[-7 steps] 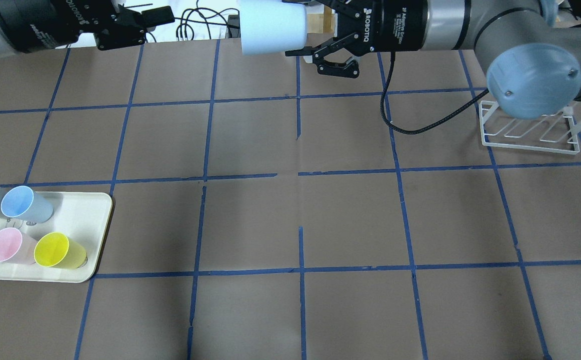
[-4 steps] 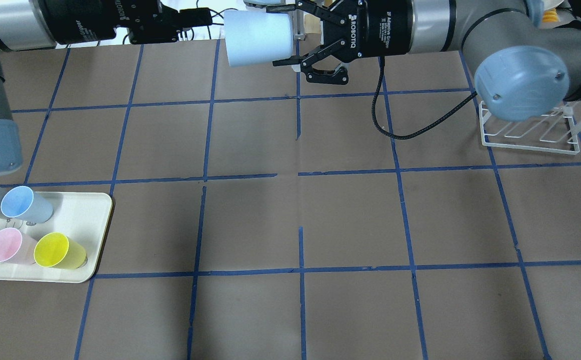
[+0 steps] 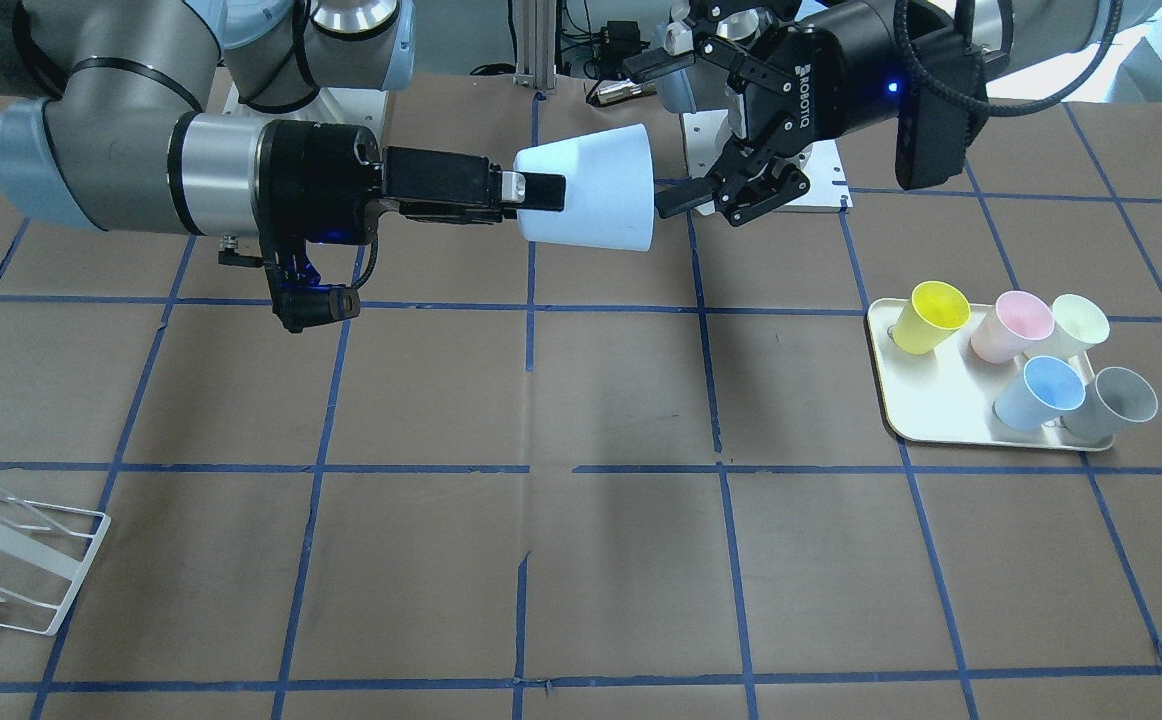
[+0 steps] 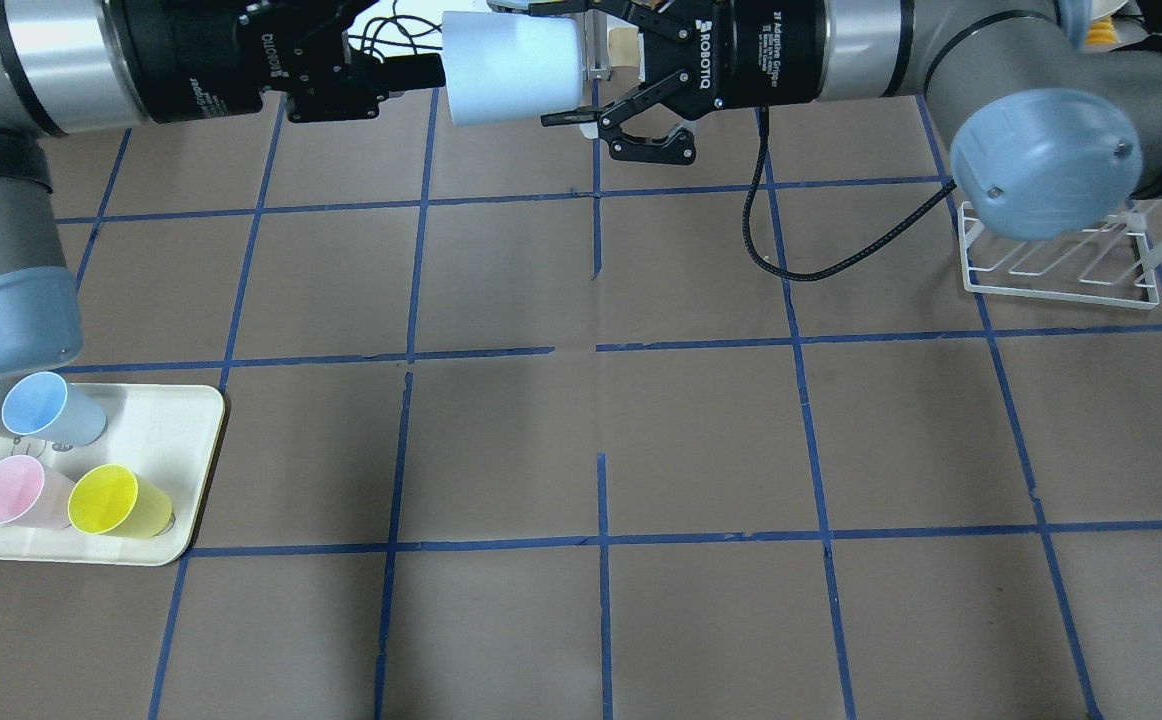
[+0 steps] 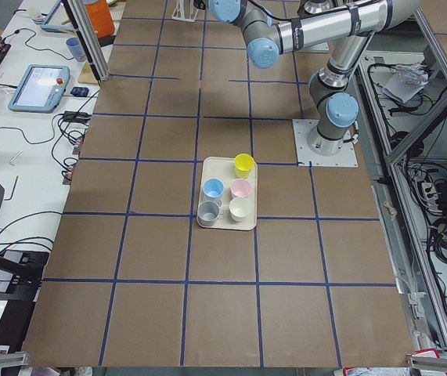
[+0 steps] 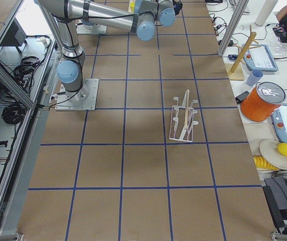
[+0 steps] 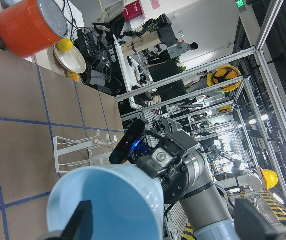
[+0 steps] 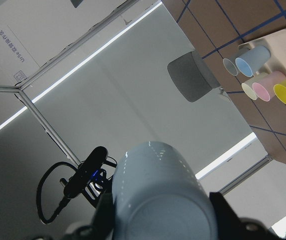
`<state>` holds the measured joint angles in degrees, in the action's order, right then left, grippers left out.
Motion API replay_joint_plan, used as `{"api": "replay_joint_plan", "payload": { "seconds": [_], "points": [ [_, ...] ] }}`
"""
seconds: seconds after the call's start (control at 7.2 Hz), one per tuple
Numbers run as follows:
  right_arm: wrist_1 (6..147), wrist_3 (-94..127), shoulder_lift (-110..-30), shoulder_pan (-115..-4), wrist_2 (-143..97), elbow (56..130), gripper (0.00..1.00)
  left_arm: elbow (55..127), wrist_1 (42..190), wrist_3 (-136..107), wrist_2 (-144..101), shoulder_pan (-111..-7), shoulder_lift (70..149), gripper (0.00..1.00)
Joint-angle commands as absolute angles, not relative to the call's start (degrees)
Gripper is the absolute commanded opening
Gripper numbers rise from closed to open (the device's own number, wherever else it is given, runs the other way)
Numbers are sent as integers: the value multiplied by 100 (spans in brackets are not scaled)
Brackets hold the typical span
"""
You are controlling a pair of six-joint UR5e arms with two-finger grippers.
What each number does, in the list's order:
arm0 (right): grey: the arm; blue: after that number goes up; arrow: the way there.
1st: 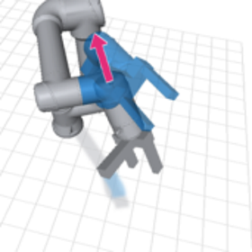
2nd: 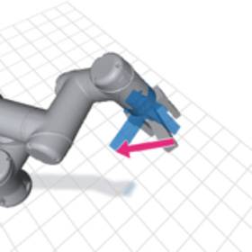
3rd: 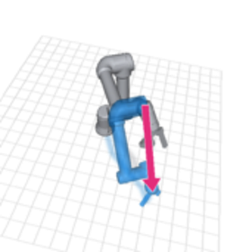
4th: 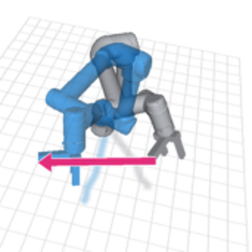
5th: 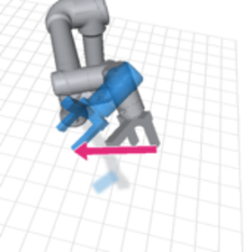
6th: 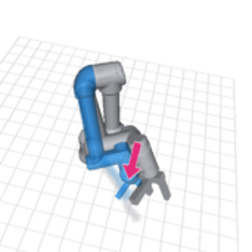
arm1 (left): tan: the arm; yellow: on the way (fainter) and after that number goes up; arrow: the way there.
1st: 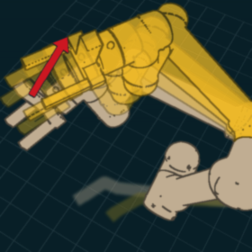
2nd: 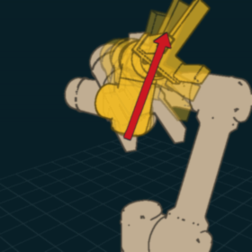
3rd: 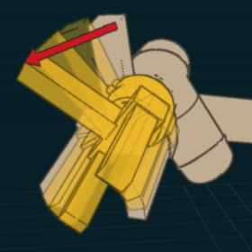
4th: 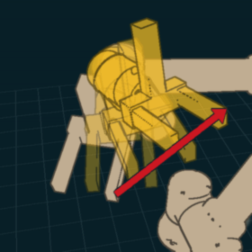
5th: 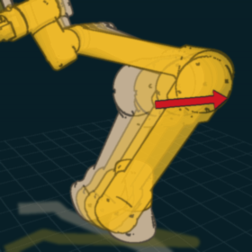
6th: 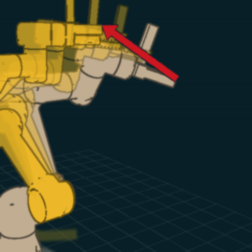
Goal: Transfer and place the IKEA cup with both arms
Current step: 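Grasp the mug's rim with the left gripper beside the right gripper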
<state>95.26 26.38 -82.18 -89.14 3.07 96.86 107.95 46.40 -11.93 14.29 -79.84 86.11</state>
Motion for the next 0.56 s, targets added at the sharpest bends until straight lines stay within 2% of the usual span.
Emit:
{"api": "replay_joint_plan", "payload": {
  "seconds": [0.0, 0.28, 0.42],
  "points": [
    [9527, 2689, -8192, -9025, 290, 9686, 25, 10872, 4447, -1318, 1433, -8015, 8579, 92],
    [9527, 2698, -8218, -9044, 316, 9686, 25, 10863, 4325, -1512, 1433, -8120, 8552, 92],
    [9527, 2716, -8209, -9079, 316, 9686, 25, 10889, 4289, -1503, 1476, -8208, 8526, 89]
  ]
}}
